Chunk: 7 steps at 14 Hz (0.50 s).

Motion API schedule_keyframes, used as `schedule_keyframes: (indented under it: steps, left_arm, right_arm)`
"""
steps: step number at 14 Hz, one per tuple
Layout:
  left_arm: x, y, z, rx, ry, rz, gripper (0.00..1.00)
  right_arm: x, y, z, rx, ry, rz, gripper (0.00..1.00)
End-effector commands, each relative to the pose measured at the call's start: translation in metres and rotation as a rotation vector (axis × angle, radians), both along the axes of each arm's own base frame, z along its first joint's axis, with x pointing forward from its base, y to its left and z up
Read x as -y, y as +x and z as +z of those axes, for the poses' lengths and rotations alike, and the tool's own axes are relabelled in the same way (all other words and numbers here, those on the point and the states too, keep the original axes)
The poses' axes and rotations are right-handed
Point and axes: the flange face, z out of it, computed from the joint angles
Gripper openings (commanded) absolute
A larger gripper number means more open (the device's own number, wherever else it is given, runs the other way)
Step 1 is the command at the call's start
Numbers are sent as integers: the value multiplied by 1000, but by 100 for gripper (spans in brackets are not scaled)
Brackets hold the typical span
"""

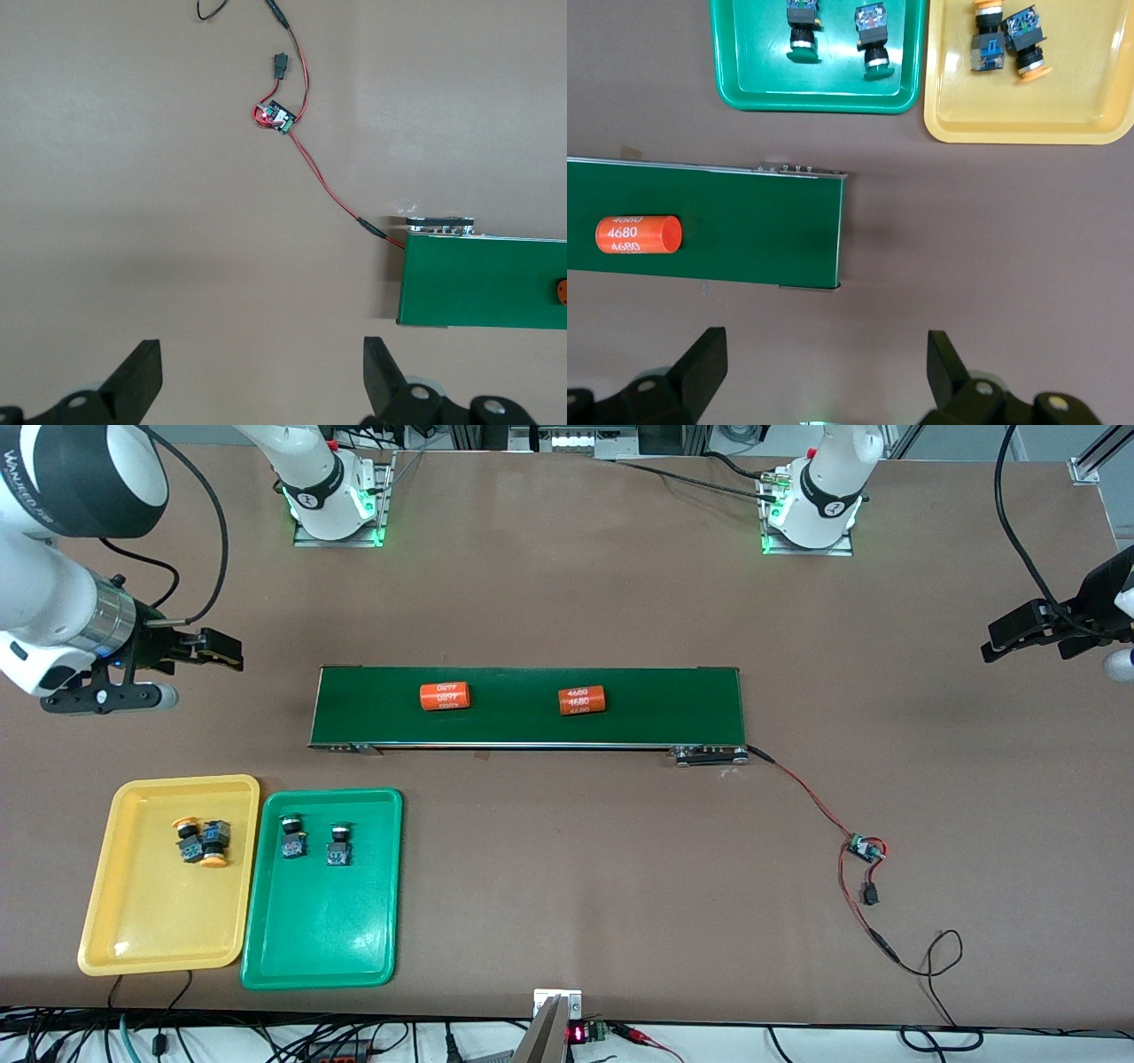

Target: Sort buttons by color to trays

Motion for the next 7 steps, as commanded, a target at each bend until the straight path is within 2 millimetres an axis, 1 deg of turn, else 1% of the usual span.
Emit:
schedule_keyframes:
  steps: [1,7]
  left_arm:
    - [-1,-5,5,7,19,-9,100]
    - [-1,-5,5,9,16,-9,100]
  right_arm:
    - [1,-17,4,16,1,-3,100]
    - [2,-17,9,20,-1,-2,100]
